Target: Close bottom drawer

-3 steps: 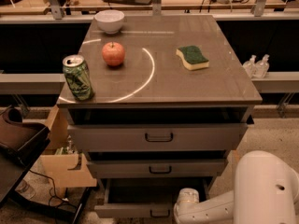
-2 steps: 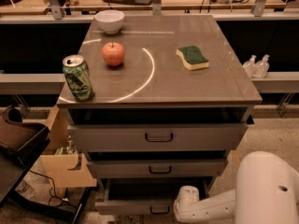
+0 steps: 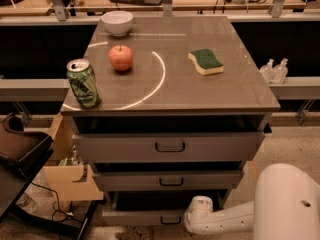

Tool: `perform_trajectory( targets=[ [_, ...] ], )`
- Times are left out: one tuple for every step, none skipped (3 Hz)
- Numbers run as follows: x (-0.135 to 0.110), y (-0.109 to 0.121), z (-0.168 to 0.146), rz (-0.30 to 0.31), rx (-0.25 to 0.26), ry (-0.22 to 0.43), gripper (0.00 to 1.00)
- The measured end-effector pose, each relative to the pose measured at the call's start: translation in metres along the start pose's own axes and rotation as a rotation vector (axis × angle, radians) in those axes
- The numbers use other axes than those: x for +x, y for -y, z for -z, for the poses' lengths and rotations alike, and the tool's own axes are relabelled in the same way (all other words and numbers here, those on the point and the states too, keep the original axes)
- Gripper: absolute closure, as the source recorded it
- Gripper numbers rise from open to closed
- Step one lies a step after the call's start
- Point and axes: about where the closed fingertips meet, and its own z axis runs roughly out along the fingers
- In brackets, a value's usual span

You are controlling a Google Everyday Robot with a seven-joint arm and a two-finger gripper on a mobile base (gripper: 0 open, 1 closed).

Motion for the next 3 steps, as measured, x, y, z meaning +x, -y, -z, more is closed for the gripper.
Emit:
perform_trajectory(
  targets=[
    [-0.007,0.011,-0.004,-0.012,0.022,0.029,1.00],
    [-0.016,0.021,-0.011,-0.027,0.036,0.057,1.00],
    [-0.015,0.025,-0.015,-0.057,0.051,0.075,1.00]
  ],
)
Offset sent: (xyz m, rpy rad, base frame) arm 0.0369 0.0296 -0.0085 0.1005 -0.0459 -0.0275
